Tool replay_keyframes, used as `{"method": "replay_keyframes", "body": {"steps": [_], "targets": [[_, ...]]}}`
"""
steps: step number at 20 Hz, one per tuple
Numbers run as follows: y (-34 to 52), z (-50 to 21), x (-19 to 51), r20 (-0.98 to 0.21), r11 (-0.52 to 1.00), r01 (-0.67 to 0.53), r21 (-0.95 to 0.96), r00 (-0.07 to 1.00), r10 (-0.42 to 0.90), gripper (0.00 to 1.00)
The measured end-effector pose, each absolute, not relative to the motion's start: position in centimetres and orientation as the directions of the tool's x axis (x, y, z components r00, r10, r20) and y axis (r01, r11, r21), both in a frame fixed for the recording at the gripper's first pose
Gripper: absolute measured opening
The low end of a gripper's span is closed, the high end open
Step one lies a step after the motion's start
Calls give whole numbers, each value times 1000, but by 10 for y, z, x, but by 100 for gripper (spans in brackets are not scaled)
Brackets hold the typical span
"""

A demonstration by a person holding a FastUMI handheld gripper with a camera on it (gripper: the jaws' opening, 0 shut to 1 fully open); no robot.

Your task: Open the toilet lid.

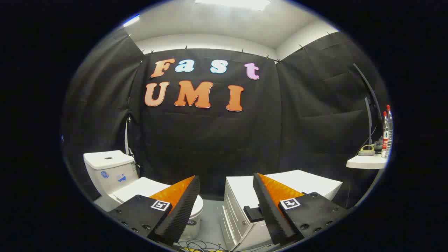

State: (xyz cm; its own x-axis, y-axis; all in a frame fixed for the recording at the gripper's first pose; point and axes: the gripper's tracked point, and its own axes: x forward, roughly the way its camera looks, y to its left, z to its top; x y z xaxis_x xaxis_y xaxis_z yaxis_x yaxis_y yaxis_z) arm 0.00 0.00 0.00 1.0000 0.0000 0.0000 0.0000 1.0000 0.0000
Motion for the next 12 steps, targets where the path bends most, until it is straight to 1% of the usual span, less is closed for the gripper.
{"method": "replay_keyframes", "body": {"steps": [5, 12], "targets": [[12, -15, 5, -34, 999, -29, 19, 999, 30, 98], [-2, -13, 6, -29, 999, 3, 32, 1000, -2, 98]]}}
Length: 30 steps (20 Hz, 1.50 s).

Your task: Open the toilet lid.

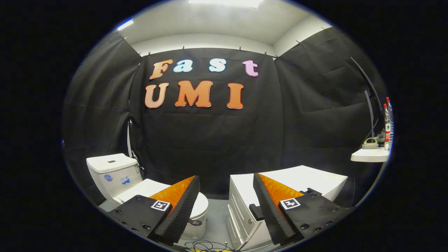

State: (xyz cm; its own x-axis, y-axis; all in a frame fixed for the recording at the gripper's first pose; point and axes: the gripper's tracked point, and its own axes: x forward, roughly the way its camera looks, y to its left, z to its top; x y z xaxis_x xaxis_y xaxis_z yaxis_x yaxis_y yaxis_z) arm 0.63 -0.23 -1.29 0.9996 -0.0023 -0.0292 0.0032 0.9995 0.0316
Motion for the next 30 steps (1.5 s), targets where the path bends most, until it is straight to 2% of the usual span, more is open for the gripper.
{"method": "replay_keyframes", "body": {"steps": [13, 17, 22, 30], "targets": [[1, -10, 4, -16, 1000, -1, 22, 1000, 2, 98], [10, 5, 0, 34, 997, -35, 66, 999, 33, 98], [17, 0, 2, 32, 997, -50, 60, 998, 48, 98], [57, 34, 41, 83, 992, -77, 98, 994, 69, 98]]}}
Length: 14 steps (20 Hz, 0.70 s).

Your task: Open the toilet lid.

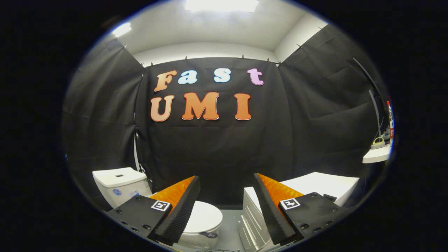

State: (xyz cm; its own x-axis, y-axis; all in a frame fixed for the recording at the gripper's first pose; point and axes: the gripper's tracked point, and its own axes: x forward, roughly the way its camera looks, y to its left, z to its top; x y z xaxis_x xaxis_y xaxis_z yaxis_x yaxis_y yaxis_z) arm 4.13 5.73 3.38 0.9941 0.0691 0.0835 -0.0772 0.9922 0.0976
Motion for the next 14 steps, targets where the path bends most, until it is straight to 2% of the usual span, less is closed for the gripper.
{"method": "replay_keyframes", "body": {"steps": [7, 10, 14], "targets": [[96, 31, 81, 122, 957, -73, 282, 992, 40, 100], [109, -5, 89, 90, 907, -50, 419, 996, 13, 98], [101, -67, 96, 15, 800, 57, 597, 996, -83, 98]]}}
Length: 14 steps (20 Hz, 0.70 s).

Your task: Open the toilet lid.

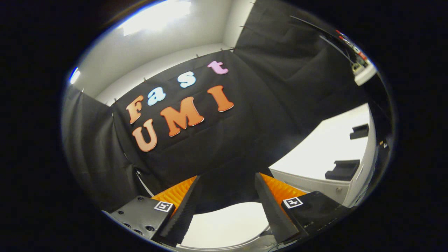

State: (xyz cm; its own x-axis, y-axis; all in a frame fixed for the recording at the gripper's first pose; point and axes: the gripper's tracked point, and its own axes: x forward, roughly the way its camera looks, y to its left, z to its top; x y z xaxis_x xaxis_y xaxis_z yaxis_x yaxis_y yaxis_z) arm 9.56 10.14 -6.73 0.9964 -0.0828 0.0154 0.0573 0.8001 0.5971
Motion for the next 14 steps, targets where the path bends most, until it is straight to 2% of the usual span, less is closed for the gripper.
{"method": "replay_keyframes", "body": {"steps": [4, 10, 14], "targets": [[90, -141, 96, -113, 668, 189, 720, 981, -157, 98], [98, -236, 97, -294, 612, 313, 726, 946, -136, 98], [102, -286, 99, -397, 504, 395, 768, 911, -109, 98]]}}
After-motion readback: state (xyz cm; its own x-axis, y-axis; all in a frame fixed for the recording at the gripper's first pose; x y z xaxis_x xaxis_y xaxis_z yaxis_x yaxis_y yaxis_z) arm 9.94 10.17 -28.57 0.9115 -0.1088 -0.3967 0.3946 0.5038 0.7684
